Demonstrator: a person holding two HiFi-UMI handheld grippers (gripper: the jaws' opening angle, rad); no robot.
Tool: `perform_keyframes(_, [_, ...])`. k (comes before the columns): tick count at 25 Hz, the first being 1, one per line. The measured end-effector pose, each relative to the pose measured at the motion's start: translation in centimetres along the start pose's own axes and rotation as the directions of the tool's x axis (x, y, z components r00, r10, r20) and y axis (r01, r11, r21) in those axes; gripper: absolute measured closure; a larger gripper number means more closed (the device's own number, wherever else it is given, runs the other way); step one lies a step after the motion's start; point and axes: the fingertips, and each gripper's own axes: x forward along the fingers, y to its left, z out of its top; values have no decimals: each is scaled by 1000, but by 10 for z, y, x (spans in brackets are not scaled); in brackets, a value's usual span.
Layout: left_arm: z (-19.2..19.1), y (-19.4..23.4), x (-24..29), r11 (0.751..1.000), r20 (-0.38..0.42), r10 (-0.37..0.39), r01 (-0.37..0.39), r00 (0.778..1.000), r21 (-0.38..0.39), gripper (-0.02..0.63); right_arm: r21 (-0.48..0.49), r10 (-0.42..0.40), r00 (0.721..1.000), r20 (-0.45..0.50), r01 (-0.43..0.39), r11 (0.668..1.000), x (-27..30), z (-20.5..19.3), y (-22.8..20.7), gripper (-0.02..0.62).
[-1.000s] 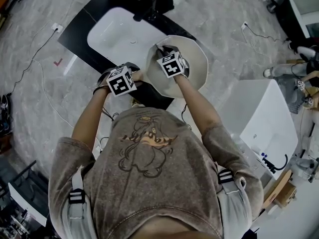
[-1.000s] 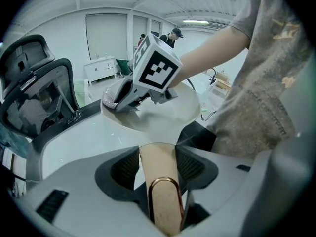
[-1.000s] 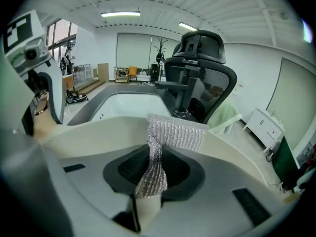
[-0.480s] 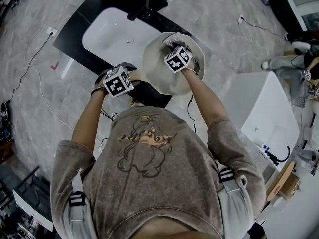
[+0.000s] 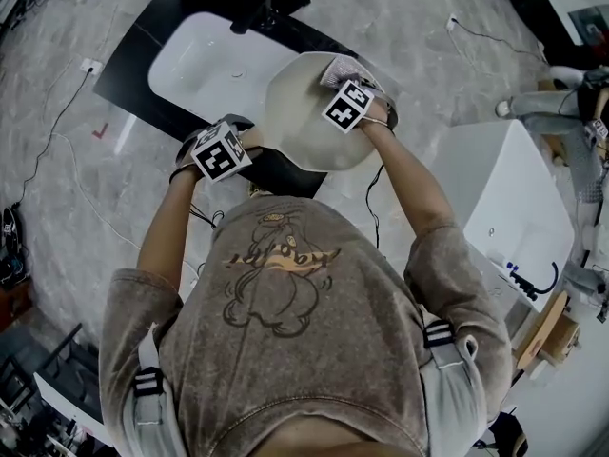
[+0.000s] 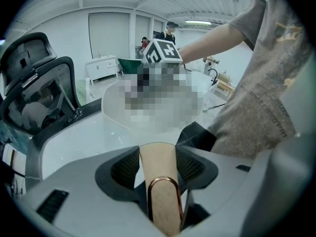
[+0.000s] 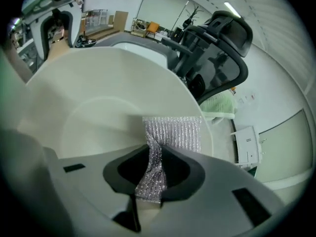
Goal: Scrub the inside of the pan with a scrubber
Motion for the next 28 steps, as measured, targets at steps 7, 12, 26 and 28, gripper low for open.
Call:
perform_keyframes(7, [1,-1,-1,1000,-13,7,-7,1000,-3,364,-88,130,982,-135,-142,986,-7,-39,23,502])
perform_keyframes(12, [3,-3,-2,1000,-26,8,-8,1000,-6,364,-96,255,938,-236,-284,954,-22,-60,41,503])
perform_keyframes(26, [2,0,1,999,-55,23,-24,998,-20,364,-2,622,717,-315,-656,755,-70,-79,123,503])
perform_keyframes(28, [2,1,1,999,-57,26,-27,998,-22,364,34,675,679,-289,-697,716,-75,-73,134,503])
